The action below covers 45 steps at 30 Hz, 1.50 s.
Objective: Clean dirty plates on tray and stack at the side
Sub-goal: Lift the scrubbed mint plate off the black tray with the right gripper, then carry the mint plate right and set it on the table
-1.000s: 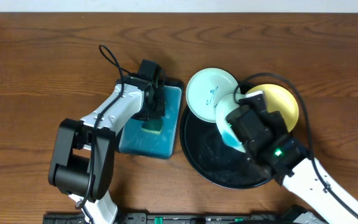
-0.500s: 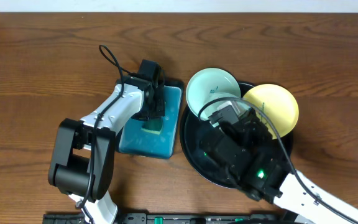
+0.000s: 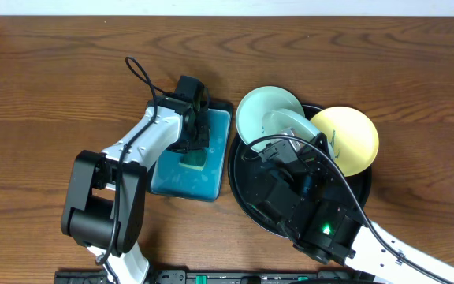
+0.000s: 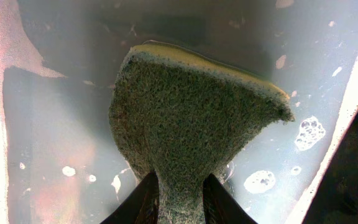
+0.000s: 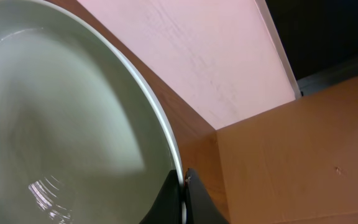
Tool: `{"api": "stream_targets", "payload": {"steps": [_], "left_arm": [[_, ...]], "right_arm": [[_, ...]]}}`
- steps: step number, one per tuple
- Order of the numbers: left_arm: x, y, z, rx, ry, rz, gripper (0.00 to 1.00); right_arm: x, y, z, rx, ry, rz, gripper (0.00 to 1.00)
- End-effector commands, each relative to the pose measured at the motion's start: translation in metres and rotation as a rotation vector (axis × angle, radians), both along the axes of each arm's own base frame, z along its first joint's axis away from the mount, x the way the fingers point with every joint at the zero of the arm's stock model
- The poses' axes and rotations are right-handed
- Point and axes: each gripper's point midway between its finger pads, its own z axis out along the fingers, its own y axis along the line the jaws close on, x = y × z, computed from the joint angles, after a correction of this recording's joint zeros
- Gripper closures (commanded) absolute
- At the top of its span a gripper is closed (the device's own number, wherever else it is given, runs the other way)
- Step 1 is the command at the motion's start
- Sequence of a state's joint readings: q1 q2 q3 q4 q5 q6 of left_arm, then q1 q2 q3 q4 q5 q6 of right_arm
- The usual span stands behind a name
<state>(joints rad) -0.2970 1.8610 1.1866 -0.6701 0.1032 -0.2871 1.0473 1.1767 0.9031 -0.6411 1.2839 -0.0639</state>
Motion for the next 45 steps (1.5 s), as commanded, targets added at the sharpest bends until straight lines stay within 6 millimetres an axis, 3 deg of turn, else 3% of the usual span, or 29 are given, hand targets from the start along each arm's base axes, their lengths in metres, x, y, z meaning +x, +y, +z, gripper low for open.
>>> {"api": "stream_targets", "payload": {"steps": [1,11,14,18,23,27,35,45], "left_arm": [[-0.004,0.004,-0.008,0.015,0.028,0.0,0.75],[-0.004,0.004,-0.008,0.015,0.028,0.0,0.75],[-0.004,0.004,-0.008,0.015,0.028,0.0,0.85],[-0.004,0.004,-0.008,0.015,0.028,0.0,0.92],[-0.005,0.004,-0.008,0.015,0.031,0.0,0.93],[-0.006,0.004,-0.008,0.017,0.034,0.0,0.92],[-0.006,0.004,-0.008,0.017,0.035,0.0,0.92],[-0.007,0.005,-0.008,0.019,0.039,0.0,0.92]], "right_arm": [[-0.001,-0.003,0.018,0.014,-0.055,-0.024,0.99],[0.0,-0.003,0.019,0.032,-0.062,-0.029,0.99],[0.0,-0.003,0.018,0.108,-0.086,-0.046,0.99],[0.006,-0.006,0.0,0.282,-0.049,-0.07,0.99],[0.014,-0.022,-0.044,0.588,0.112,-0.188,0.99],[0.02,-0.04,-0.064,0.728,0.196,-0.289,0.99],[0.035,-0.086,-0.086,0.989,0.265,-0.485,0.99],[0.037,-0.171,-0.099,1.416,0.272,-0.719,0.99]]}}
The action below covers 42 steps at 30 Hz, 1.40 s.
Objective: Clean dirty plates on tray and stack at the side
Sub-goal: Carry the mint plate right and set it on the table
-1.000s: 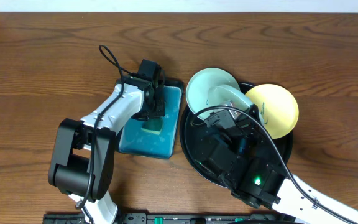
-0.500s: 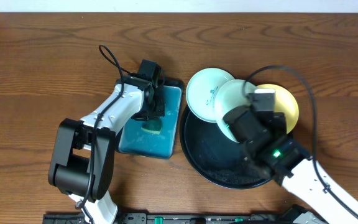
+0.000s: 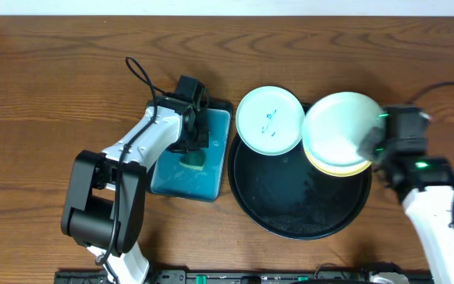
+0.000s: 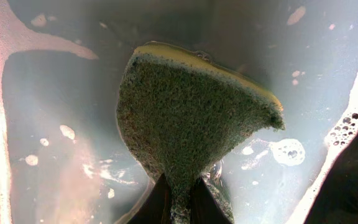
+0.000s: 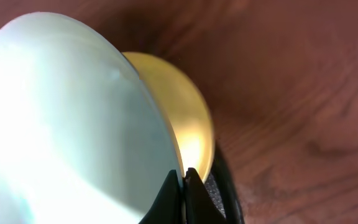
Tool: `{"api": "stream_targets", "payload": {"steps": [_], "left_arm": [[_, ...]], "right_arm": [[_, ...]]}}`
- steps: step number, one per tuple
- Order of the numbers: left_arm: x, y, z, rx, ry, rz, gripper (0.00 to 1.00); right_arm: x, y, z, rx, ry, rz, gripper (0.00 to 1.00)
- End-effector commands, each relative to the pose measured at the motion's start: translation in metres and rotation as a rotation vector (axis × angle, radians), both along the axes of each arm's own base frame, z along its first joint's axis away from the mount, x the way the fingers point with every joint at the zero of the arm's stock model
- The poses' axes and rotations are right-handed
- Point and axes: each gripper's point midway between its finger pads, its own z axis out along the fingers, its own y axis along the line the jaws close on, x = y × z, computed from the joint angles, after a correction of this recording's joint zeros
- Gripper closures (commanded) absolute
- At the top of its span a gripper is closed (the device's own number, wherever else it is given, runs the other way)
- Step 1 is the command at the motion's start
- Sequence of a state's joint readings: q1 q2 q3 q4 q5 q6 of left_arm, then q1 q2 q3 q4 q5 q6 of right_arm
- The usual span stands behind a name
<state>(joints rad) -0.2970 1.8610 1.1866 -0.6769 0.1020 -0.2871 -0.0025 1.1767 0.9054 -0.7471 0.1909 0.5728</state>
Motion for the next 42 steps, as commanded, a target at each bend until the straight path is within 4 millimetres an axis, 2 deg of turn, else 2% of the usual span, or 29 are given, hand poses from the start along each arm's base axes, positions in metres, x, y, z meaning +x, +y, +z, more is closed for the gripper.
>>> {"api": "stream_targets", "payload": {"steps": [1,5,9,14,17,20,24,29,34,37,42], "left_arm": [[-0.006,0.004,-0.008,0.015,0.033,-0.001,0.92],[-0.006,0.004,-0.008,0.015,0.033,-0.001,0.92],[-0.006,0.004,-0.008,0.015,0.033,-0.001,0.92],[-0.006,0.004,-0.008,0.015,0.033,-0.001,0.92],[-0.006,0.004,-0.008,0.015,0.033,-0.001,0.92],[-0.006,0.004,-0.008,0.015,0.033,0.0,0.92],[-0.006,0.004,-0.008,0.015,0.033,0.0,0.92],[-0.005,0.004,-0.008,0.015,0.033,-0.001,0.92],[-0.006,0.004,-0.008,0.016,0.035,-0.001,0.92],[-0.006,0.004,-0.008,0.016,0.036,0.0,0.92],[-0.006,0.004,-0.008,0.016,0.036,0.0,0.92]], "right_arm": [[0.003,-0.018,0.01,0.225,-0.065,-0.081,0.99],[-0.008,-0.065,0.012,0.293,-0.107,-0.232,0.99],[-0.028,-0.111,0.012,0.283,-0.129,-0.393,0.99],[-0.05,-0.152,0.003,0.263,-0.12,-0.549,0.99],[-0.067,-0.177,-0.009,0.206,-0.071,-0.65,0.99],[-0.074,-0.194,-0.022,0.157,-0.024,-0.706,0.99],[-0.068,-0.202,-0.041,0.164,0.012,-0.714,0.99],[-0.044,-0.208,-0.063,0.21,-0.005,-0.675,0.99],[-0.023,-0.199,-0.09,0.279,0.011,-0.612,0.99],[-0.008,-0.189,-0.099,0.321,0.0,-0.536,0.99],[0.012,-0.18,-0.097,0.312,-0.033,-0.443,0.84]]}}
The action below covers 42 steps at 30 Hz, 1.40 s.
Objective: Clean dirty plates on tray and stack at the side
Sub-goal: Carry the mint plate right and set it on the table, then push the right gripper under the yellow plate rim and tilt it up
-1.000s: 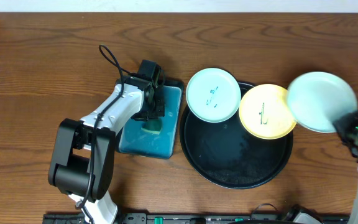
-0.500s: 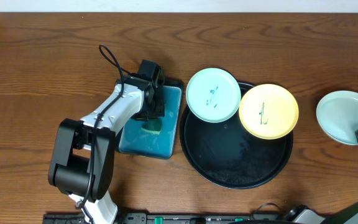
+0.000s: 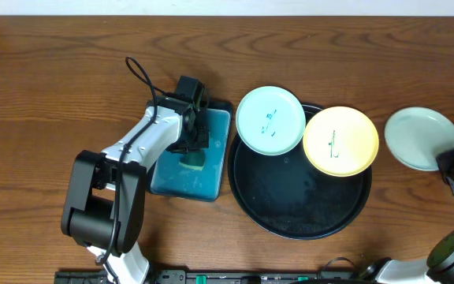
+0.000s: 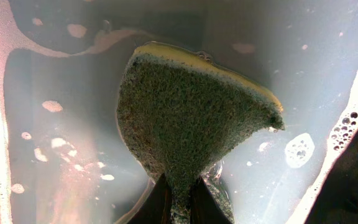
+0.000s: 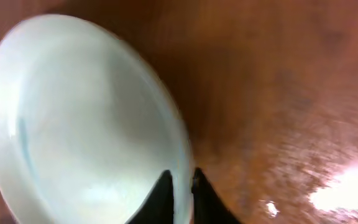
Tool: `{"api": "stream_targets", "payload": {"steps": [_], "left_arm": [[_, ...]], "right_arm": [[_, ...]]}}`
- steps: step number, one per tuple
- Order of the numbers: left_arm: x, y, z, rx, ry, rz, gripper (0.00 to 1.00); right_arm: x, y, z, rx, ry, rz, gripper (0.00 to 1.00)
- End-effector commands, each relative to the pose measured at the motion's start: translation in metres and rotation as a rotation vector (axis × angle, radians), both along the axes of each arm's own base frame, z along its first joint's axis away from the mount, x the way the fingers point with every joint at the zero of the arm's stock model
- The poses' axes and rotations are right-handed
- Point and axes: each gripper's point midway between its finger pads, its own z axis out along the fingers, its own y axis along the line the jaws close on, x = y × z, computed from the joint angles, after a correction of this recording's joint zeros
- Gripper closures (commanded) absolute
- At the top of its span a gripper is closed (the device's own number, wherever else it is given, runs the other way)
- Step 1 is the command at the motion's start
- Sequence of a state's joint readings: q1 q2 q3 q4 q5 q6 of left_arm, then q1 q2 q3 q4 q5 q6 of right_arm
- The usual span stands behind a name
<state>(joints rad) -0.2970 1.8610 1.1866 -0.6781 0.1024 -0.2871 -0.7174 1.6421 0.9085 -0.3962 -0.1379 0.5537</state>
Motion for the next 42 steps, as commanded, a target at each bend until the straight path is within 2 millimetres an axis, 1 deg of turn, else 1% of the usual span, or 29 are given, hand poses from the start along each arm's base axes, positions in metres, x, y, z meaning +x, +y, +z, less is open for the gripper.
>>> {"api": "stream_targets", "payload": {"steps": [1,2,3,5,7,11,12,15,18,22,27,32,38,42], "left_arm": [[-0.006,0.004,-0.008,0.016,0.035,0.0,0.92],[-0.006,0.004,-0.008,0.016,0.035,0.0,0.92],[-0.006,0.004,-0.008,0.016,0.035,0.0,0.92],[-0.006,0.004,-0.008,0.016,0.035,-0.001,0.92],[-0.006,0.004,-0.008,0.016,0.035,-0.001,0.92],[-0.006,0.004,-0.008,0.016,0.035,-0.001,0.92],[-0.006,0.004,-0.008,0.016,0.035,-0.001,0.93],[-0.006,0.004,-0.008,0.017,0.036,0.0,0.92],[-0.008,0.005,-0.008,0.018,0.041,0.0,0.92],[-0.008,0.005,-0.008,0.018,0.042,0.0,0.92],[-0.008,0.005,-0.008,0.018,0.041,0.0,0.92],[-0.008,0.005,-0.008,0.018,0.041,-0.001,0.92],[-0.008,0.005,-0.008,0.018,0.042,0.0,0.92],[-0.008,0.005,-0.008,0.018,0.042,-0.001,0.92]], "right_arm": [[0.023,0.011,0.011,-0.011,-0.064,0.114,0.76],[0.027,0.015,0.012,-0.014,-0.075,0.144,0.67],[0.031,0.019,0.013,-0.012,-0.086,0.17,0.62],[0.038,0.03,0.016,0.007,-0.116,0.228,0.62],[0.048,0.046,0.02,0.037,-0.16,0.309,0.62],[0.066,0.089,0.03,0.107,-0.261,0.513,0.61],[0.069,0.103,0.033,0.126,-0.285,0.575,0.61],[0.07,0.129,0.034,0.154,-0.29,0.677,0.6],[0.069,0.145,0.03,0.153,-0.262,0.735,0.6],[0.062,0.153,0.02,0.137,-0.181,0.751,0.6],[0.051,0.156,0.007,0.095,-0.062,0.754,0.62],[0.048,0.165,0.001,0.082,-0.032,0.783,0.63],[0.036,0.153,-0.013,0.015,0.059,0.755,0.75],[0.035,0.149,-0.015,-0.001,0.076,0.736,0.77]]}}
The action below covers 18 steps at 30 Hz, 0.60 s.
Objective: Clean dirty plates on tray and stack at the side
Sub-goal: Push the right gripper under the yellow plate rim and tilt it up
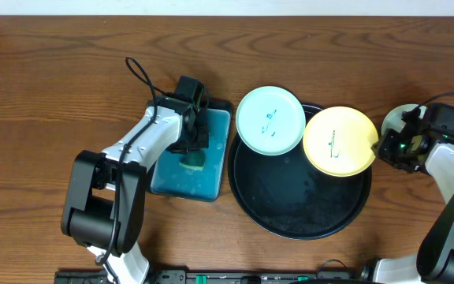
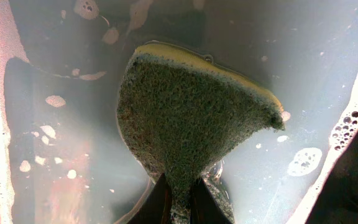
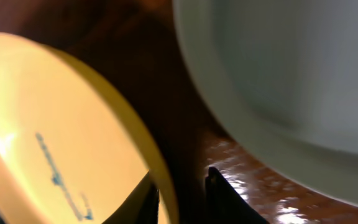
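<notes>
My left gripper (image 2: pixel 180 200) is shut on a green-and-yellow sponge (image 2: pixel 191 124), held down in the soapy water of the blue tub (image 1: pixel 211 183). A teal plate (image 1: pixel 270 120) and a yellow plate (image 1: pixel 340 140), both marked with ink, rest on the black tray (image 1: pixel 298 201). The right gripper (image 3: pixel 182 194) is open, its fingers standing either side of the right rim of the yellow plate (image 3: pixel 55 137). A pale green plate (image 3: pixel 291 74) lies on the table right of the tray, partly under the right arm.
The blue tub stands directly left of the tray, its water dotted with foam. The teal plate overhangs the tray's back left rim. Bare wooden table (image 1: pixel 53 79) surrounds everything; the pale green plate (image 1: pixel 396 117) sits near the table's right edge.
My right gripper moved left from the pale green plate's edge to the yellow plate's right rim, jaws wider apart. The pale plate stays on the table. The left gripper kept still.
The right gripper first held the pale green plate over the tray, then carried it above the yellow plate, then had it down on the table right of the tray. It is now open at the yellow plate. Throughout, the left gripper held the sponge in the tub.
</notes>
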Tool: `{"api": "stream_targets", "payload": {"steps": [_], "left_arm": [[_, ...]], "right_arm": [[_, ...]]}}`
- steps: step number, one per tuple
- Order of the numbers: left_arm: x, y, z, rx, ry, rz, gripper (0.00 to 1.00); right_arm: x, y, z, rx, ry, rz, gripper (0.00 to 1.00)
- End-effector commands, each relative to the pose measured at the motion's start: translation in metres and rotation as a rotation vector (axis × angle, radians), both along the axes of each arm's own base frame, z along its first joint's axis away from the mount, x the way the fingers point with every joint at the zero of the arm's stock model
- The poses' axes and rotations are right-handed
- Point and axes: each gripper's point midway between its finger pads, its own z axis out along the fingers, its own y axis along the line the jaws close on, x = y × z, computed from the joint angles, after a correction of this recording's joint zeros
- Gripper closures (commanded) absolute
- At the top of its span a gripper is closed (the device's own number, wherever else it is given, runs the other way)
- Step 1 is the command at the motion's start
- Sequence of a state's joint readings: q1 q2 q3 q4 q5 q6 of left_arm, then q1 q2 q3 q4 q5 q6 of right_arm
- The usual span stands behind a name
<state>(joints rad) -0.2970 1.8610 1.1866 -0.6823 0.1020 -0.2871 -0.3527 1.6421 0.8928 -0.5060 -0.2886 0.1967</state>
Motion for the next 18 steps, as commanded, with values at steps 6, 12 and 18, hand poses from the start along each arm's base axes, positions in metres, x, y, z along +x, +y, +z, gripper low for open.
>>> {"api": "stream_targets", "payload": {"steps": [6,12,18], "left_arm": [[-0.007,0.004,-0.008,0.017,0.037,0.0,0.92],[-0.007,0.004,-0.008,0.017,0.037,0.0,0.92],[-0.007,0.004,-0.008,0.017,0.037,0.001,0.92]], "right_arm": [[0.004,-0.007,-0.002,-0.056,-0.014,-0.008,0.8],[0.008,0.002,0.0,-0.013,-0.033,0.014,0.86],[0.004,0.007,-0.007,0.006,-0.008,0.023,0.96]]}}
